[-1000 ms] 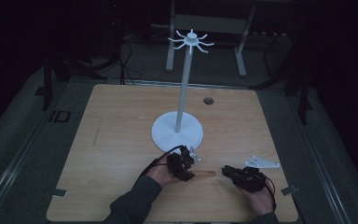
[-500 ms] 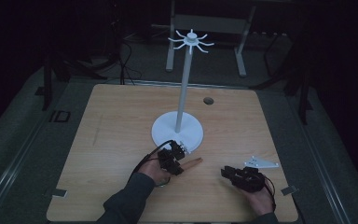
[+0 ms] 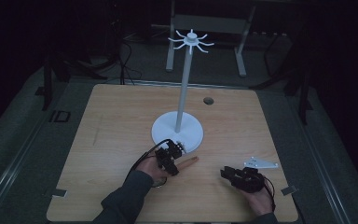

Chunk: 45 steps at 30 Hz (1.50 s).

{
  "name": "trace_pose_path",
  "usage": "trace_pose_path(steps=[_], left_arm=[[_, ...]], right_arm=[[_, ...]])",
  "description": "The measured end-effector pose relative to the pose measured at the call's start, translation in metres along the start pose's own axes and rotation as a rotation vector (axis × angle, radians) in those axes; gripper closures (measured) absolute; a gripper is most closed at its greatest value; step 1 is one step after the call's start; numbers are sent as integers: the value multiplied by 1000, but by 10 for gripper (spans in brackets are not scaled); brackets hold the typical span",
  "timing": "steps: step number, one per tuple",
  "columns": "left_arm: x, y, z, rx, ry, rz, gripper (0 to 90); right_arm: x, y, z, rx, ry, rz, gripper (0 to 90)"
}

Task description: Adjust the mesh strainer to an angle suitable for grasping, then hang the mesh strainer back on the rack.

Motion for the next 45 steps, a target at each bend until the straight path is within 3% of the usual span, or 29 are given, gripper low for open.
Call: trace_pose_path(steps=[5,14,17,27,35,45], left_arm=[[2,2,0,14,5,-27,671],[5,5,-3,7,-9,-40,689],[3,6,-11,-4,-64,-52,689],[1,8,-31,-27,-165,-68,690],[-1,8,-46,-52,-266,-77,690],[-4,13,-69,-79,-415,-125,690]], right_arm=[[0,0,1,0,1,5,684],[2,-6,2,33,-4,5,642],[1,-8,2,47,-15,-11,593],[0,-5,3,44,-35,-12,568],[-3,-7,1,54,-64,13,538],[-4,-4,1,69,-55,-18,532]])
Point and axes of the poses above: each handheld gripper's, and its own axes: z roughly forward along the jaws, x roughly out of its underside, y roughly to its left, the point moved 8 cm from there along z, roughly forward along the jaws, and after that the axes turned 5 degrees about x, right-handed, at the moved point
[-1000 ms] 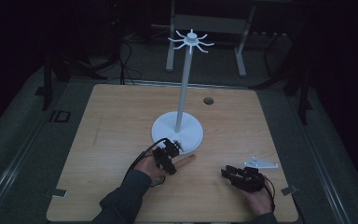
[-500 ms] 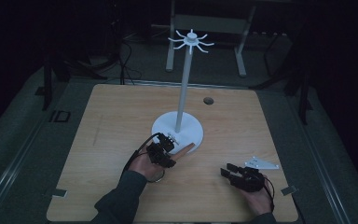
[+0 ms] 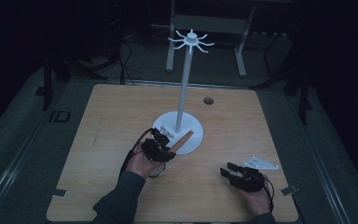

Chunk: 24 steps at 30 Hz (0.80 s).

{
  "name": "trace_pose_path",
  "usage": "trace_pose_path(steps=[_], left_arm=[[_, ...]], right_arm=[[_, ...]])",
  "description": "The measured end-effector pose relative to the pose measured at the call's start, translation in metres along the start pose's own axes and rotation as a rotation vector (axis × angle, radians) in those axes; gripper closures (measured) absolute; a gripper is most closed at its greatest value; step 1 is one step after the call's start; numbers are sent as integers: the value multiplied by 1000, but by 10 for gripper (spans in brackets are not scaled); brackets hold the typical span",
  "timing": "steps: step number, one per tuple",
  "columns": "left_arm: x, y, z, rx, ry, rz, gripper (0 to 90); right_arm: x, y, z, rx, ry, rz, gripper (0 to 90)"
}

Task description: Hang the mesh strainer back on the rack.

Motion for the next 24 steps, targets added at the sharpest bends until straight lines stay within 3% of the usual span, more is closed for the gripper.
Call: trace_pose_path(steps=[5,12,24], left_arm=[[-4,5,-11,-14,-70,-35,690],[-7,9,-22,-24,-115,-55,690],[-17,1,-35,-33,-230,-19,689]], right_arm=[[0,-6,0,33,-5,12,525],[2,-10,-1,77,-13,18,572],[3,-19,-2,137,-52,36,549]])
Point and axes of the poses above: each handheld gripper's, and its own axes: z roughly forward along the jaws, x roughly out of its underside, y roughly to its left, the point moved 8 cm from there along z, roughly forward along the jaws, and after that the axes turned 5 degrees about x, right-handed, at the moved point
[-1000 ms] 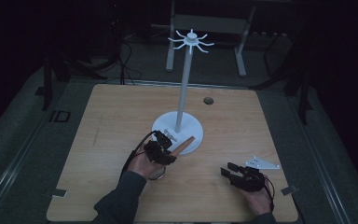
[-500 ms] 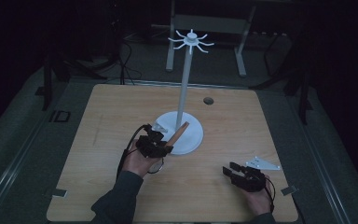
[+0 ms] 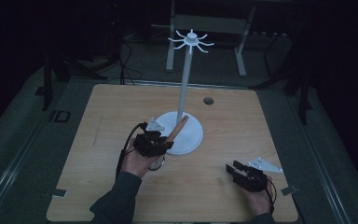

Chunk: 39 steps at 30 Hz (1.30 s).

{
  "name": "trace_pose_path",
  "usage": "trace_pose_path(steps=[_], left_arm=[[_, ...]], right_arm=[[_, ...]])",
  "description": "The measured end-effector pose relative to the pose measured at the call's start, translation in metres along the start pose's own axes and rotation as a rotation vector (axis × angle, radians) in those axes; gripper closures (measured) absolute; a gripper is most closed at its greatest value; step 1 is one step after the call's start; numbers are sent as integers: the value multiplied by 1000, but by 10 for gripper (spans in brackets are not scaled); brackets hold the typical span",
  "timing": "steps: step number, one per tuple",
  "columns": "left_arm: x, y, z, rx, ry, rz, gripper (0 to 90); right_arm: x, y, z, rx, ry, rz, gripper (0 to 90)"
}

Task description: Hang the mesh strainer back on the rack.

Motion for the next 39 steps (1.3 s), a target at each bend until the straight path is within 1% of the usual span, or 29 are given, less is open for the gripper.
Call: trace_pose_path(steps=[3,9,12,14,16,21,24,29,33,36,39], left_arm=[[-5,-1,-4,-8,-45,1,689],[-14,-3,-11,-20,-109,-6,689],[-17,-4,-14,-18,-134,-11,689],[-18,-4,-15,-17,-136,-7,689],[-20,-5,-17,-17,-142,-3,689],[-24,-6,-19,-13,-160,-5,689],[-27,-6,-21,-14,-169,-4,689],[-33,-8,-26,-15,-200,-10,689],[-38,-9,-29,-14,-218,-12,689],[-41,-9,-32,-16,-235,-15,689],[-44,-9,-34,-22,-255,-23,689]], right_arm=[[-1,-1,-1,11,-15,8,542],[-2,-1,-2,16,-23,8,548],[-2,0,-2,9,-23,6,575],[-2,2,-2,-8,-22,4,610],[-2,4,-2,-23,-24,-2,620],[-1,7,-1,-15,-24,-32,640],[-2,11,-1,-14,-26,-54,634],[-2,13,0,8,-19,-85,613],[-4,10,-2,30,-31,-81,600],[-3,8,-1,25,-24,-65,592],[-3,9,-2,19,-25,-66,592]])
Point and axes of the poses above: each handheld gripper's, and its own axes: z roughly forward along the jaws, x roughly out of its underside, y roughly to its left, the point moved 8 cm from there along z, roughly forward along the jaws, and after that the axes turned 5 degrees about x, right-handed, at the moved point
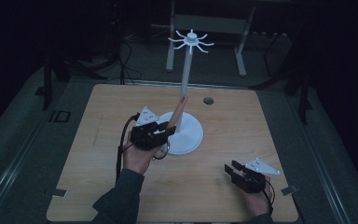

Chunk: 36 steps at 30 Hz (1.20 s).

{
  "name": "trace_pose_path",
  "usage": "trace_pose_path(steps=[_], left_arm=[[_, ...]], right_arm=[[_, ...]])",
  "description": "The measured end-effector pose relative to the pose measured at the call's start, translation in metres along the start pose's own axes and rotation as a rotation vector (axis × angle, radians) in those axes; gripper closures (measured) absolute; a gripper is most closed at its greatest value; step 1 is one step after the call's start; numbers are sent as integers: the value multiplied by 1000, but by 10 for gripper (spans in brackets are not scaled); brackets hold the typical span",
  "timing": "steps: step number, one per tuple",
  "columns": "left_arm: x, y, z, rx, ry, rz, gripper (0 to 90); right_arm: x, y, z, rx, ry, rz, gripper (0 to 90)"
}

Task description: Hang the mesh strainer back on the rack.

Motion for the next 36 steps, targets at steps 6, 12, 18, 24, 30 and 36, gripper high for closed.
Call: trace_pose_path(steps=[6,12,18,24,30,36], left_arm=[[-7,0,-4,1,-25,-6,688],[-10,-2,-5,3,-27,6,688],[-17,-3,-7,7,-44,2,688],[-23,-5,-9,9,-59,1,688],[-28,-6,-11,9,-71,10,687],[-32,-7,-13,10,-84,8,688]], right_arm=[[0,1,0,5,0,-7,585],[-1,-1,-1,19,-7,-3,585],[-2,-3,-2,27,-13,-5,584],[-2,-2,-2,32,-13,-8,568],[-1,0,-1,19,-8,-18,567],[-1,1,-1,19,-5,-24,562]])
Point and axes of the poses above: each handheld gripper's, and its own axes: z roughly forward along the jaws, x roughly out of its underside, y roughly to its left, the point moved 8 cm from there along z, roughly forward along the jaws, and after that the axes turned 5 degrees about x, right-handed, at the moved point
